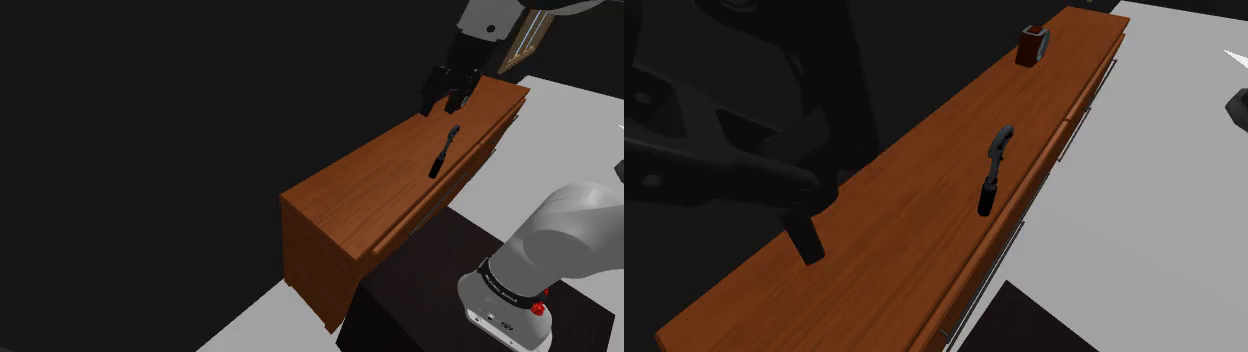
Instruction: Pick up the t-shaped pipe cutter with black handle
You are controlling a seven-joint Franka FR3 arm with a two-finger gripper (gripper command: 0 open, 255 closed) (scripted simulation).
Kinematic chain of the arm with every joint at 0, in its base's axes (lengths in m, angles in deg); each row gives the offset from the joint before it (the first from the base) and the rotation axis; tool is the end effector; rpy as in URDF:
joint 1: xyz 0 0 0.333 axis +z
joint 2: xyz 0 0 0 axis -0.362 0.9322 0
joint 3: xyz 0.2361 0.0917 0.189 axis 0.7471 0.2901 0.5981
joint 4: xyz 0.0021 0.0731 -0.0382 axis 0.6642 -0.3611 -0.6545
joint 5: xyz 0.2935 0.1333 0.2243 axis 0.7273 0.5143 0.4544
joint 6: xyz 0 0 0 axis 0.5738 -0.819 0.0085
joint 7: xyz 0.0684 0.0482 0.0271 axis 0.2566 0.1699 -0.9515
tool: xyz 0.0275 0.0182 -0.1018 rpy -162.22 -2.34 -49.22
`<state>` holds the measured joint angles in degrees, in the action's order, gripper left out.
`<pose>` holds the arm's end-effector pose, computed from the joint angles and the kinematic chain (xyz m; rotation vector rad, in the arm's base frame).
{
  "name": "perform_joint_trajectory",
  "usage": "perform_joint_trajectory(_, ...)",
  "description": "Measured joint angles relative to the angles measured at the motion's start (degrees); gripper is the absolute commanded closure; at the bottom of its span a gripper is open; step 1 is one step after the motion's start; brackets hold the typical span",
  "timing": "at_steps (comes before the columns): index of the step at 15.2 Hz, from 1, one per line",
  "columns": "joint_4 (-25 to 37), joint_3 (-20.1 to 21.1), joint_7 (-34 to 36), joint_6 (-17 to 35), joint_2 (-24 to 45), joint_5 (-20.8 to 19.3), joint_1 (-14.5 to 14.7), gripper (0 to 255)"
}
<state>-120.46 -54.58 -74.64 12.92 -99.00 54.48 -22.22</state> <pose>0.3103 0.0076 0.5943 -3.0096 0.2739 -0.0855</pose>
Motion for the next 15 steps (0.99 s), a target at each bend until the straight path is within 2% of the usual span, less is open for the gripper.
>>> perform_joint_trajectory(3, -3.39, -1.17, -1.80, 2.46, -2.70, -0.97, -0.48, 0)
perform_joint_trajectory(8, -15.75, -6.32, -8.85, 12.40, -12.37, -4.88, -2.77, 0)
perform_joint_trajectory(15, -29.84, -18.72, -21.98, 29.31, -20.10, -12.08, -8.37, 0)
